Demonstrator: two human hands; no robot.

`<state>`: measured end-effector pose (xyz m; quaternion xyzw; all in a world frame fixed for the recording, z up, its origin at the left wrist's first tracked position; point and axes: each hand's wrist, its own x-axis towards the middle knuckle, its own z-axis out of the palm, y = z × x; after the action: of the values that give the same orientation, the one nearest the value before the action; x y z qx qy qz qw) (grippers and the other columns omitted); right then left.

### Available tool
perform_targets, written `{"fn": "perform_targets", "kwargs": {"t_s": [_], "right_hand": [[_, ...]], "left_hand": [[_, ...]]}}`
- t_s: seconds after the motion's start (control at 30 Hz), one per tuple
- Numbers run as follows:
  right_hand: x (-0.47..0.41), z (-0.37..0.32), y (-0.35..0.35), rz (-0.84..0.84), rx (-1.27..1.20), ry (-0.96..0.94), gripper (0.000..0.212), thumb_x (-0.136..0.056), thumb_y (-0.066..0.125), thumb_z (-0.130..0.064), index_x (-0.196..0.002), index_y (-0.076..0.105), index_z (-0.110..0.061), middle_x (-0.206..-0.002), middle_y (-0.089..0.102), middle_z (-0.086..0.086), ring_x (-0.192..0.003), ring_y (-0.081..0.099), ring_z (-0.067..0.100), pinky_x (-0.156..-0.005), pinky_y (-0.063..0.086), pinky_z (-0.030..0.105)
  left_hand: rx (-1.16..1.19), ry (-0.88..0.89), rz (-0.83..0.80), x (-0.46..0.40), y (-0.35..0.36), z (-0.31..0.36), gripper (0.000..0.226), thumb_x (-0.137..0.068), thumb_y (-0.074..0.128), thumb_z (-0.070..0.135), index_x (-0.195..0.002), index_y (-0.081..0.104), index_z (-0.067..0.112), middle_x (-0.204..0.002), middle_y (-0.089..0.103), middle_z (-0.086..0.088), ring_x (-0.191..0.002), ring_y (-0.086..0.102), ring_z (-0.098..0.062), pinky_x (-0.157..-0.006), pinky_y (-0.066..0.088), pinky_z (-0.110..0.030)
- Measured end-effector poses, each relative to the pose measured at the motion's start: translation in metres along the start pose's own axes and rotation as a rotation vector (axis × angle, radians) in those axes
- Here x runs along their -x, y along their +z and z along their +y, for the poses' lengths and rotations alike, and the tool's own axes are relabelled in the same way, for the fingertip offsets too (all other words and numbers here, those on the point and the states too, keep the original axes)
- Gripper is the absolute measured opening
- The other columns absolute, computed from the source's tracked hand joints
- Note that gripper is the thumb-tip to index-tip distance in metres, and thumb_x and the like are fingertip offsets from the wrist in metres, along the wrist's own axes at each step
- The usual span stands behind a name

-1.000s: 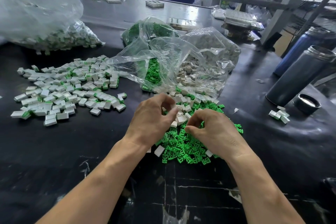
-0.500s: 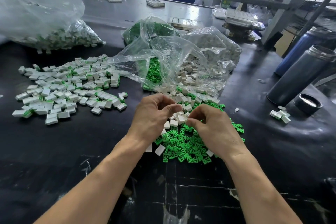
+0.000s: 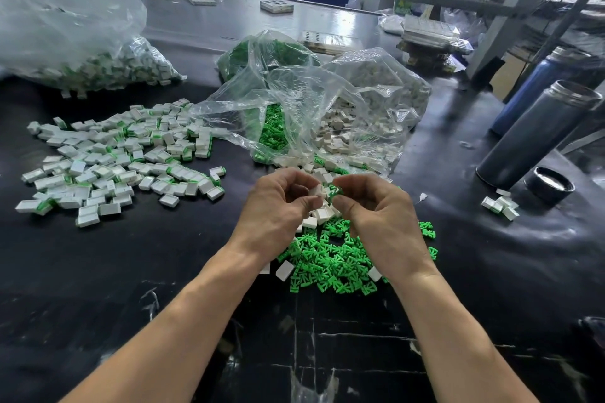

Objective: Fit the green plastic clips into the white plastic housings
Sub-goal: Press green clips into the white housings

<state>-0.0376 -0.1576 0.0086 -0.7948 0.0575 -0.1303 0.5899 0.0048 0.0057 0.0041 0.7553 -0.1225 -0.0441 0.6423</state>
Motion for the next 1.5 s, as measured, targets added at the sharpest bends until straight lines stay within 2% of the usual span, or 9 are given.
{"fn": "perform_targets", "kwargs": {"t_s": [0.17, 0.3, 0.4, 0.5, 0.63, 1.07, 1.33, 1.4, 1.5], "right_hand": [[0.001, -0.003, 0.001, 0.003, -0.053, -0.023, 0.016, -0.090, 0.079, -0.010, -0.102, 0.076, -0.021, -0.088, 0.077, -0.002, -0.064, 0.062, 0.002, -0.064, 0.050, 0.020], [0.003, -0.002, 0.000, 0.013, -0.036, -0.054, 0.004, -0.091, 0.079, -0.022, -0.092, 0.075, -0.023, -0.080, 0.074, -0.002, -0.063, 0.060, 0.005, -0.060, 0.049, 0.021], [0.003, -0.001, 0.001, 0.020, -0.030, -0.058, 0.007, -0.092, 0.077, -0.028, -0.087, 0.073, -0.025, -0.079, 0.073, 0.001, -0.066, 0.061, 0.011, -0.059, 0.051, 0.028], [0.004, 0.000, 0.003, 0.017, -0.043, -0.045, 0.008, -0.092, 0.079, -0.024, -0.085, 0.074, -0.024, -0.077, 0.071, 0.003, -0.063, 0.059, 0.011, -0.052, 0.050, 0.023], [0.005, -0.001, 0.003, 0.003, -0.086, -0.023, 0.007, -0.092, 0.078, -0.021, -0.087, 0.074, -0.020, -0.079, 0.071, 0.010, -0.057, 0.059, 0.005, -0.046, 0.049, 0.017], [0.006, -0.003, 0.002, -0.004, -0.030, 0.016, 0.008, -0.093, 0.078, -0.022, -0.087, 0.075, -0.017, -0.081, 0.072, 0.013, -0.053, 0.057, 0.000, -0.044, 0.046, 0.015], [0.004, -0.003, 0.000, -0.022, -0.029, 0.051, 0.012, -0.093, 0.077, -0.017, -0.084, 0.074, -0.010, -0.053, 0.062, -0.013, -0.043, 0.053, -0.002, -0.040, 0.041, 0.011], [0.004, -0.003, 0.000, -0.034, -0.040, 0.062, 0.011, -0.093, 0.076, -0.016, -0.084, 0.075, -0.011, -0.056, 0.065, -0.010, -0.044, 0.053, -0.001, -0.041, 0.042, 0.012], [0.004, -0.003, 0.001, -0.057, -0.084, 0.115, 0.009, -0.095, 0.073, -0.013, -0.087, 0.076, -0.013, -0.068, 0.073, -0.002, -0.049, 0.055, 0.003, -0.044, 0.045, 0.016]], "left_hand": [[0.009, 0.010, -0.002, 0.000, 0.001, 0.001, 0.013, -0.089, 0.076, 0.005, -0.097, 0.072, 0.015, -0.078, 0.069, -0.002, -0.062, 0.060, -0.002, -0.062, 0.052, -0.018], [0.001, 0.014, -0.004, 0.001, 0.002, 0.001, 0.011, -0.089, 0.077, 0.008, -0.095, 0.072, 0.016, -0.074, 0.068, 0.005, -0.063, 0.060, -0.002, -0.062, 0.052, -0.019], [-0.030, 0.020, -0.018, 0.001, 0.001, 0.002, 0.012, -0.088, 0.079, 0.011, -0.097, 0.072, 0.017, -0.080, 0.070, -0.001, -0.071, 0.064, -0.008, -0.067, 0.056, -0.024], [-0.047, 0.025, -0.020, 0.003, 0.002, 0.004, 0.015, -0.086, 0.080, 0.008, -0.097, 0.072, 0.013, -0.087, 0.073, -0.008, -0.080, 0.068, -0.021, -0.072, 0.058, -0.030], [-0.079, 0.036, -0.046, 0.004, 0.003, 0.007, 0.016, -0.084, 0.081, 0.006, -0.095, 0.070, 0.012, -0.085, 0.072, -0.010, -0.067, 0.061, -0.004, -0.057, 0.050, -0.015], [-0.129, 0.091, -0.029, 0.004, 0.004, 0.001, 0.019, -0.084, 0.081, 0.005, -0.091, 0.070, 0.018, -0.078, 0.071, -0.001, -0.067, 0.062, -0.002, -0.061, 0.051, -0.016], [-0.239, 0.136, 0.010, 0.005, 0.004, -0.002, 0.022, -0.084, 0.081, 0.010, -0.091, 0.070, 0.027, -0.080, 0.071, 0.007, -0.073, 0.068, -0.007, -0.064, 0.057, -0.022], [-0.281, 0.149, 0.020, 0.004, 0.003, -0.003, 0.022, -0.085, 0.081, 0.011, -0.090, 0.070, 0.030, -0.083, 0.070, 0.008, -0.075, 0.067, -0.008, -0.065, 0.057, -0.024], [-0.320, 0.161, 0.032, 0.002, 0.001, -0.004, 0.022, -0.086, 0.080, 0.012, -0.089, 0.069, 0.032, -0.086, 0.067, 0.008, -0.073, 0.063, -0.005, -0.065, 0.051, -0.017]]}}
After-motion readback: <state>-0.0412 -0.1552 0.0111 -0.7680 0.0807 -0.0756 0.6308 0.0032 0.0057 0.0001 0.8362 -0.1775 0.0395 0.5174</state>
